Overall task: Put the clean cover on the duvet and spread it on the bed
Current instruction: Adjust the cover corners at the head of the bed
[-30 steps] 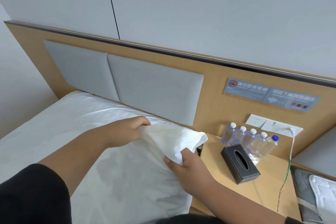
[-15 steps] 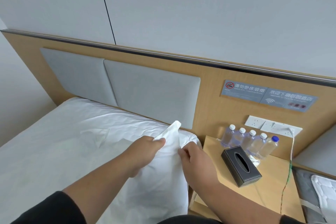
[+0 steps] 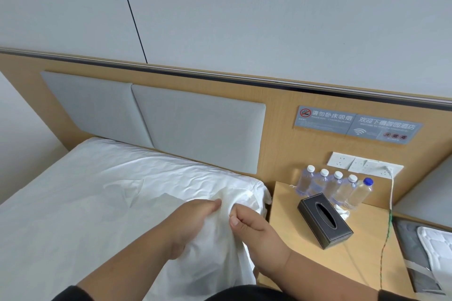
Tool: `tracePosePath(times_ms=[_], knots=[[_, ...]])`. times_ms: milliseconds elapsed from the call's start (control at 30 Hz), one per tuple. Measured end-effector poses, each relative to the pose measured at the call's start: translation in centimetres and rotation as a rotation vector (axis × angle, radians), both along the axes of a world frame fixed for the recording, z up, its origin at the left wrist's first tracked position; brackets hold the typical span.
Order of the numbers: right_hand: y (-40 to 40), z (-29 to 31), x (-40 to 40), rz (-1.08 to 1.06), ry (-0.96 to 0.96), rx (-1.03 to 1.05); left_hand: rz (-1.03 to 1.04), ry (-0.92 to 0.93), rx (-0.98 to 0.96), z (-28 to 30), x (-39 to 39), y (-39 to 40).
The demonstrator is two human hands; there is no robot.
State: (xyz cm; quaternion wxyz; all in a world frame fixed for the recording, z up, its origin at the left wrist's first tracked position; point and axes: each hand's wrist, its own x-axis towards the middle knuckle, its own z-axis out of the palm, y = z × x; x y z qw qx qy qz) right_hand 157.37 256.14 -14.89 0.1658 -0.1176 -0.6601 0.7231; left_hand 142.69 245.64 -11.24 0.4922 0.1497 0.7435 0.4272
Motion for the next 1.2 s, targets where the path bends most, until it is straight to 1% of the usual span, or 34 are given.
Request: tracePosePath(times_ms=[100, 167, 233, 267, 300, 333, 400, 467, 533, 600, 633, 700, 800, 833, 867, 1000, 1067, 1133, 1200], knots=[[0.5, -0.7, -0.9, -0.129, -0.043, -0.258, -0.010, -0.092, -0.038, 0.0, -0.7, -0.9], [0.8, -1.2, -1.4, -0.175, -0.109, -0.337, -0.022, -0.115, -0.021, 0.0, -1.0, -1.2], [0.8, -2.0, -1.7, -0.122, -0.235, -0.371, 0.000, -0.076, 0.033, 0.2, -0.9, -1.1], [0.5, -2.1, -1.8, -0.073, -0.309, -0.386, 0.015, -0.012, 0.066, 0.3, -0.8, -1.0], [0.2, -2.2, -1.9, -0.042, -0.385, -0.369, 0.017, 0.075, 0.102, 0.3, -0.9, -0.9], [0.1, -2.0, -1.9, -0.049, -0.439, -0.306, 0.001, 0.158, 0.143, 0.3, -1.0, -0.8], [0.4, -2.0, -2.4, -0.114, -0.509, -0.110, -0.067, 0.275, 0.186, 0.1, -1.6, -0.7], [1.2, -1.7, -3.2, -0.156, -0.465, 0.011, -0.193, 0.406, 0.118, -0.1, -3.1, -1.0], [1.7, -1.1, -3.9, -0.180, -0.418, 0.075, -0.376, 0.561, -0.017, -0.5, -5.0, -1.3], [2.3, -1.0, -4.5, -0.212, -0.398, 0.139, -0.529, 0.667, -0.170, -1.2, -7.1, -1.3], [3.0, -1.3, -4.7, -0.240, -0.375, 0.137, -0.584, 0.683, -0.225, -1.7, -8.2, -1.2], [4.9, -1.8, -4.9, -0.312, -0.336, 0.067, -0.654, 0.688, -0.266, -2.9, -10.3, -0.7], [9.2, -3.2, -5.2, -0.378, -0.265, -0.048, -0.782, 0.857, -0.279, -4.4, -13.1, 0.8], [10.5, -3.7, -5.6, -0.375, -0.254, -0.078, -0.787, 0.889, -0.275, -5.0, -14.1, 1.6], [11.7, -4.0, -6.2, -0.366, -0.265, -0.106, -0.765, 0.905, -0.262, -5.6, -15.1, 2.5], [16.4, -6.5, -8.9, -0.287, -0.390, -0.175, -0.501, 0.820, -0.257, -8.5, -18.6, 6.4], [18.4, -7.5, -10.2, -0.246, -0.432, -0.215, -0.473, 0.798, -0.316, -10.3, -20.2, 8.0], [20.1, -8.1, -11.2, -0.206, -0.440, -0.236, -0.490, 0.738, -0.384, -11.8, -21.4, 8.9], [21.2, -8.1, -12.1, -0.127, -0.459, -0.254, -0.495, 0.599, -0.432, -13.1, -22.1, 8.8]])
